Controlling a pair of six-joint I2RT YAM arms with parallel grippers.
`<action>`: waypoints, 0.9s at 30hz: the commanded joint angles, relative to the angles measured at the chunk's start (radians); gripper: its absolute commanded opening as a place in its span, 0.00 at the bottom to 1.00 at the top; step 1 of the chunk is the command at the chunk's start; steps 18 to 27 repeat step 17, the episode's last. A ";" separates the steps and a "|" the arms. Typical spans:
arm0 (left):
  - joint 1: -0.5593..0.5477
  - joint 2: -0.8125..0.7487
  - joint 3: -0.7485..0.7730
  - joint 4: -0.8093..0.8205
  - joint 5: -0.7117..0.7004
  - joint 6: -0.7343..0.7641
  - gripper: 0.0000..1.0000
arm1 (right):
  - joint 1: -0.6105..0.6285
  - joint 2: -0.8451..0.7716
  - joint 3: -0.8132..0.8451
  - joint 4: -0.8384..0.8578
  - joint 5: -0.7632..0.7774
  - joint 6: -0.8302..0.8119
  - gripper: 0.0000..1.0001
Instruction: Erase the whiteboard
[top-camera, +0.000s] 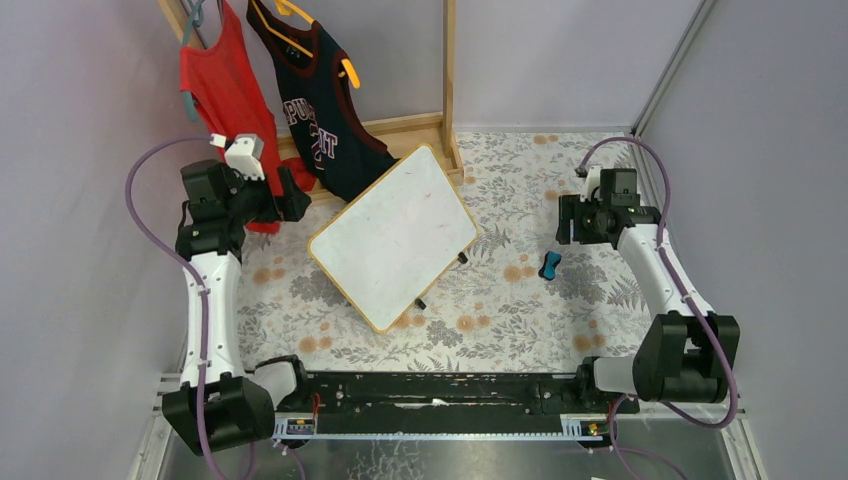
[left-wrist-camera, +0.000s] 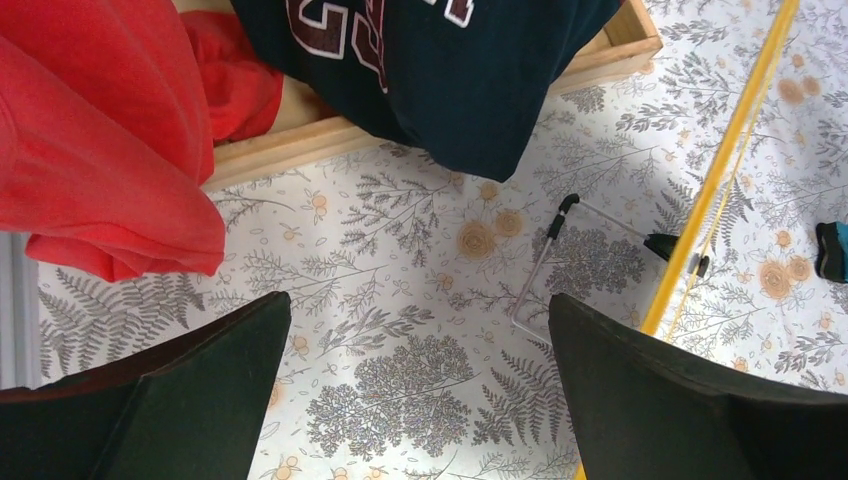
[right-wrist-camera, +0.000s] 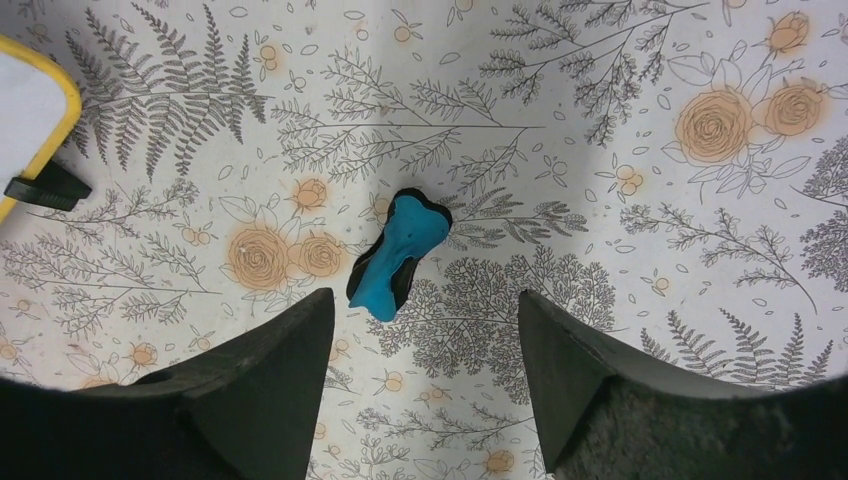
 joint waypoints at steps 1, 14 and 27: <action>0.006 -0.015 -0.065 0.133 -0.029 -0.031 1.00 | -0.005 -0.055 -0.016 0.053 0.009 0.016 0.74; 0.015 -0.018 -0.204 0.271 -0.115 -0.038 1.00 | -0.005 -0.126 -0.061 0.115 0.081 0.013 0.72; 0.014 -0.011 -0.213 0.272 -0.109 -0.038 1.00 | -0.005 -0.137 -0.066 0.123 0.067 0.013 0.72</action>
